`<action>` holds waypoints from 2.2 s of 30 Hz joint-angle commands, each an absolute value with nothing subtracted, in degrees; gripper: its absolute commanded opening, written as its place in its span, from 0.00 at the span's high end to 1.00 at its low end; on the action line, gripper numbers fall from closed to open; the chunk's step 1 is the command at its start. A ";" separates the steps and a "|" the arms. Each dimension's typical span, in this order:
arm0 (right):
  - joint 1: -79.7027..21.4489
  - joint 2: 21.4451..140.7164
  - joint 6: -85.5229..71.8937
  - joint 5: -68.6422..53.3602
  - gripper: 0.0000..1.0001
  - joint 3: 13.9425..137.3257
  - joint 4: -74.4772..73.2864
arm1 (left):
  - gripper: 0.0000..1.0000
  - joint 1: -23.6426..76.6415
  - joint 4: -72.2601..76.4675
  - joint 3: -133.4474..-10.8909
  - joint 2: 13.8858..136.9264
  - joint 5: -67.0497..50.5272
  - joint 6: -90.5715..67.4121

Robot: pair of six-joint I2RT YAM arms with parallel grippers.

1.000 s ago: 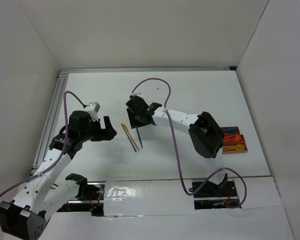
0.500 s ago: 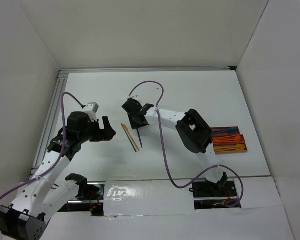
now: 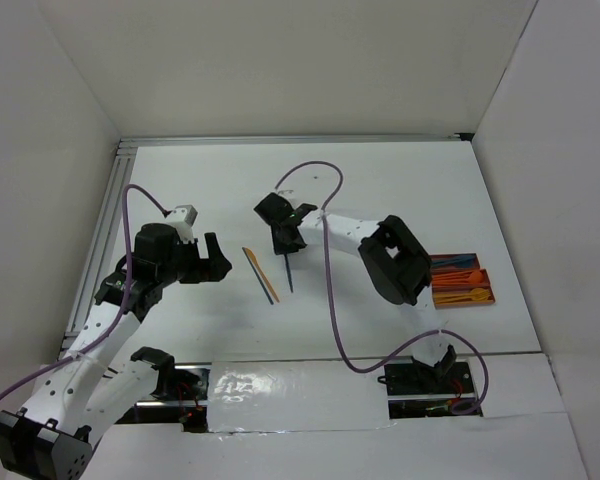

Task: Sort the eating utensils into containers

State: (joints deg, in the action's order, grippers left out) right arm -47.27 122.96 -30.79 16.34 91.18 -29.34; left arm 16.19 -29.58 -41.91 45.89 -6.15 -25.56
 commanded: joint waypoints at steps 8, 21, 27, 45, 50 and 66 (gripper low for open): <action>-20.68 90.47 -47.46 28.91 1.00 77.65 -43.42 | 0.00 16.26 -27.25 -43.07 46.40 -5.97 -24.17; 20.91 71.37 -55.63 20.67 1.00 54.24 -38.33 | 0.00 16.08 -26.19 -42.63 45.79 -5.10 -23.64; 23.55 76.36 -57.48 15.91 1.00 52.47 -34.63 | 0.00 16.08 -26.54 -42.98 46.50 -4.57 -23.91; 17.14 83.94 -61.61 19.78 1.00 50.89 -26.54 | 0.00 16.08 -26.02 -42.80 47.02 -5.97 -24.00; 17.75 84.90 -60.64 19.78 1.00 50.89 -25.31 | 0.00 16.17 -26.28 -43.24 47.99 -6.77 -24.43; 17.93 86.75 -63.90 22.15 0.91 50.36 -25.84 | 0.00 16.26 -26.63 -42.98 46.85 -6.15 -24.43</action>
